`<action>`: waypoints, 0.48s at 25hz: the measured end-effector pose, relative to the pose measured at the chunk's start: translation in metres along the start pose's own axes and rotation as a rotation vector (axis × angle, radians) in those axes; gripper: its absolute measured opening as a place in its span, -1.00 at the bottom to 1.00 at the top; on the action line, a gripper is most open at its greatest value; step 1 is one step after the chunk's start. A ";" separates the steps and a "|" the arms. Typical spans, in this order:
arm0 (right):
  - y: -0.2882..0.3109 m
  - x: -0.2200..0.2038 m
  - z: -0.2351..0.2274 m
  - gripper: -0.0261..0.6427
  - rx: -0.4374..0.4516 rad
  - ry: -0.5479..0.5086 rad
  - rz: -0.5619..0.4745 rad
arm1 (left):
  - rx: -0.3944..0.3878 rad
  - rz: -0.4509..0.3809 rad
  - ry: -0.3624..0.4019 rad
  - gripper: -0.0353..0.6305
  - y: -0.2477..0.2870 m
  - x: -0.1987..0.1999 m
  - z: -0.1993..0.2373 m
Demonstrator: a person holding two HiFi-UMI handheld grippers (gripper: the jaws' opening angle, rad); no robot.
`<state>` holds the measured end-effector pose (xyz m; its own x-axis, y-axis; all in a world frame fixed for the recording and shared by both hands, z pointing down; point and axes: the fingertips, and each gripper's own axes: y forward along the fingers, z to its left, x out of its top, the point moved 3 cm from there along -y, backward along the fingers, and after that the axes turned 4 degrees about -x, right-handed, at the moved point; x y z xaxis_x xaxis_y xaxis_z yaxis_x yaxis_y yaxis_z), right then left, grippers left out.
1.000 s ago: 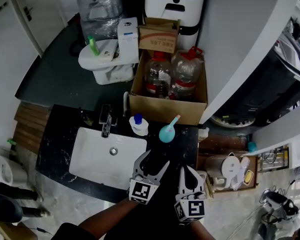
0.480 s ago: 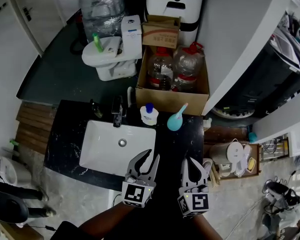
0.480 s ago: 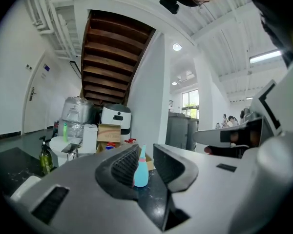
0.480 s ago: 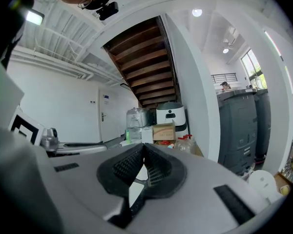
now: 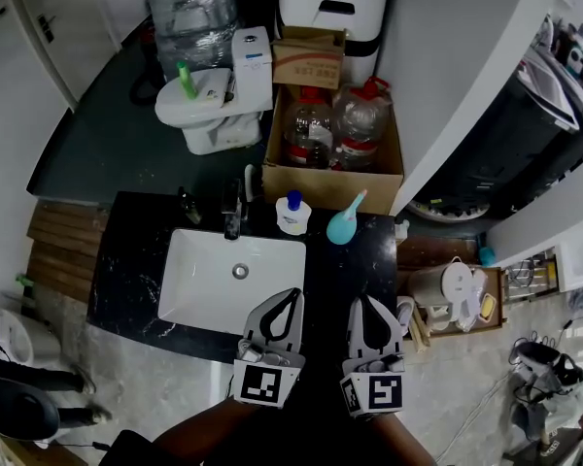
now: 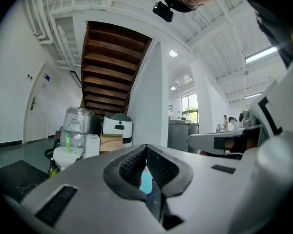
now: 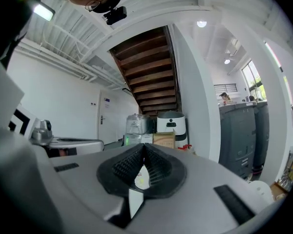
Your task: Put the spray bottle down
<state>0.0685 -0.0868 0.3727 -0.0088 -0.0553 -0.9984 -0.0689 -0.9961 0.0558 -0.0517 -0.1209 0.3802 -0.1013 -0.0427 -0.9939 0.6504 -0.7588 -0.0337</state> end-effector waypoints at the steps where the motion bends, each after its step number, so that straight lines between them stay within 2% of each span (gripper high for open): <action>1: 0.000 0.001 0.001 -0.88 -0.003 -0.008 -0.002 | 0.000 -0.005 0.010 -0.86 -0.001 0.003 -0.001; 7: 0.002 -0.005 0.012 -0.88 0.003 -0.003 0.024 | -0.001 -0.010 -0.027 -0.86 -0.008 0.005 -0.003; 12: 0.005 -0.004 0.024 -0.88 0.027 -0.047 0.009 | -0.001 0.002 0.008 -0.86 -0.008 0.004 0.002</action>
<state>0.0442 -0.0899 0.3774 -0.0564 -0.0602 -0.9966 -0.0953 -0.9933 0.0654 -0.0588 -0.1160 0.3771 -0.0938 -0.0393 -0.9948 0.6517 -0.7578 -0.0315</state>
